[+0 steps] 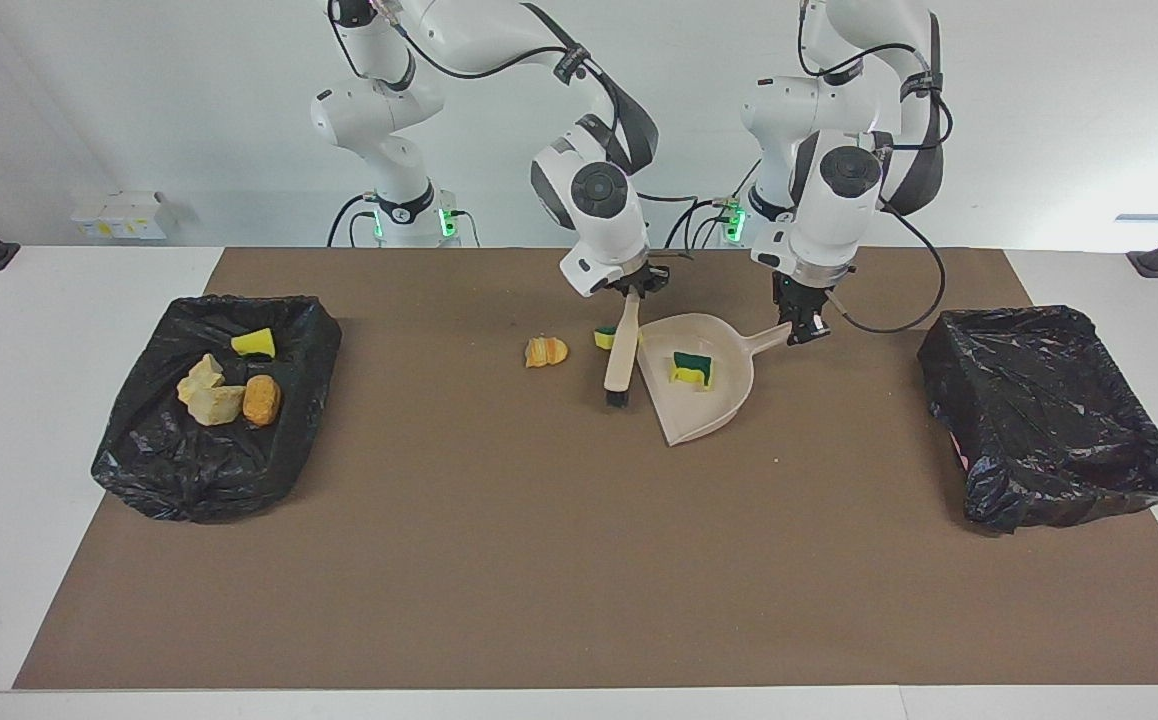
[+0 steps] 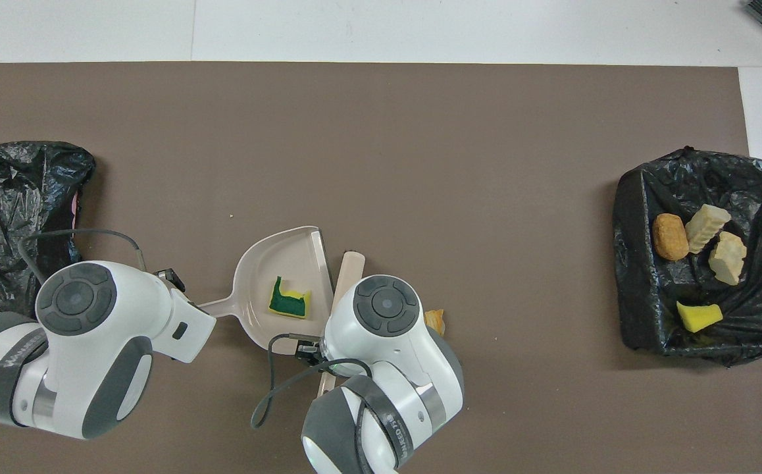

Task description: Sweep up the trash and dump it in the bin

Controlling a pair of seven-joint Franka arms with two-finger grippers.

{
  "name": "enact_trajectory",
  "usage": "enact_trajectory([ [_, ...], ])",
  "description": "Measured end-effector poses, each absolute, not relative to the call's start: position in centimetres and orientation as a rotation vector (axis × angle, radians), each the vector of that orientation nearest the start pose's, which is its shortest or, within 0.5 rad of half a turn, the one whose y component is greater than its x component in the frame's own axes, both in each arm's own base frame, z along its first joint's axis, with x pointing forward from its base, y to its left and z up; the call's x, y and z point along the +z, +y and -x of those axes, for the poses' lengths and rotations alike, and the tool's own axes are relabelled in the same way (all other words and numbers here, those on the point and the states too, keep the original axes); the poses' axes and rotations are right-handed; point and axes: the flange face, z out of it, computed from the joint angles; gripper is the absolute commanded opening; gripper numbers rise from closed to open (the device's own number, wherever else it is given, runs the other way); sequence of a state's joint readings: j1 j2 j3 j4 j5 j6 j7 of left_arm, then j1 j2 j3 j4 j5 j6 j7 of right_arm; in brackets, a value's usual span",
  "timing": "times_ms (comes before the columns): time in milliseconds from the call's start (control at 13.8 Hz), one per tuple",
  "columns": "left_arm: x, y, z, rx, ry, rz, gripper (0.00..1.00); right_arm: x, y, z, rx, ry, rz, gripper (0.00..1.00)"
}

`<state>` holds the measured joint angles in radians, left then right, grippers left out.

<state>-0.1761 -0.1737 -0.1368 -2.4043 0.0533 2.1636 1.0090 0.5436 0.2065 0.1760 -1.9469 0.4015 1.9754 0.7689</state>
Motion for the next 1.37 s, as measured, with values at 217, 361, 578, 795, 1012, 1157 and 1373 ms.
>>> enact_trajectory([
  [217,37.5,-14.1,-43.9,0.136,1.955,2.406,0.00,39.6,34.3,-43.2,0.670,0.406,2.962,0.00],
  [361,37.5,-14.2,-43.9,0.137,1.973,2.392,0.00,39.0,31.7,-42.3,0.685,0.416,3.033,0.00],
  [578,37.4,-14.2,-43.8,0.146,1.996,2.375,0.00,36.3,28.7,-40.1,0.733,0.452,3.095,0.00],
  [795,37.3,-14.2,-43.7,0.166,2.009,2.369,0.00,34.9,27.2,-37.9,0.713,0.470,3.109,0.00],
  [1012,37.3,-14.1,-43.7,0.165,2.008,2.370,0.00,33.6,27.6,-35.7,0.642,0.436,3.120,0.00],
  [1157,37.3,-14.1,-43.7,0.166,2.008,2.372,0.00,32.3,29.9,-34.6,0.583,0.378,3.108,0.00],
  [1373,37.3,-14.1,-43.7,0.165,1.999,2.379,0.00,31.8,33.5,-33.8,0.571,0.362,3.032,0.00],
])
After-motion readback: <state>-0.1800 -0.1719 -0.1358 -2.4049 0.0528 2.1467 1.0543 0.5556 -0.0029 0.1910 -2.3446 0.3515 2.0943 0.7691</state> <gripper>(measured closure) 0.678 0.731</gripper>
